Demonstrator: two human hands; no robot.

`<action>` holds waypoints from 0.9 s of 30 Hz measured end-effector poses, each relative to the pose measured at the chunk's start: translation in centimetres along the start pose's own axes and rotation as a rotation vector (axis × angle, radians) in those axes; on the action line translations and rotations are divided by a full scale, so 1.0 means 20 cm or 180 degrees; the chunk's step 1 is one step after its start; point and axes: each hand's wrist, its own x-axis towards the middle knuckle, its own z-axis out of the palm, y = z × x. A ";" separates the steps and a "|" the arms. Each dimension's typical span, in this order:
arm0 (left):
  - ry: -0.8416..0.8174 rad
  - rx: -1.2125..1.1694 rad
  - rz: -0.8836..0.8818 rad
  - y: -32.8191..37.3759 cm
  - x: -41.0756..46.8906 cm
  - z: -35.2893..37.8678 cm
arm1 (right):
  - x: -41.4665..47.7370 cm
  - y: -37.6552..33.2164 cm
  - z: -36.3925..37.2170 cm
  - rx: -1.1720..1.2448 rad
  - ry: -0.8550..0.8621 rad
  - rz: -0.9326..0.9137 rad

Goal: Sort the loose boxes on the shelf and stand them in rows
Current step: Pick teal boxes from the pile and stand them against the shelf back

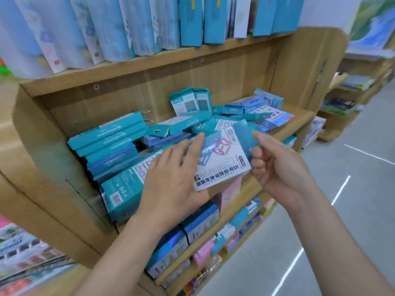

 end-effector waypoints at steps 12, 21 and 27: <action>-0.0483 -0.0135 -0.1461 -0.33 0.66 0.04 | 0.55 -0.12 0.04 -0.1188 -0.0311 -0.0316; -0.0807 0.1127 -0.1067 -0.29 0.82 0.22 | 1.09 -0.13 -0.02 -0.5853 -0.1367 -0.1085; -0.1294 0.0255 0.0035 -0.02 0.95 0.39 | 1.21 -0.05 -0.03 -0.6015 -0.1337 -0.1244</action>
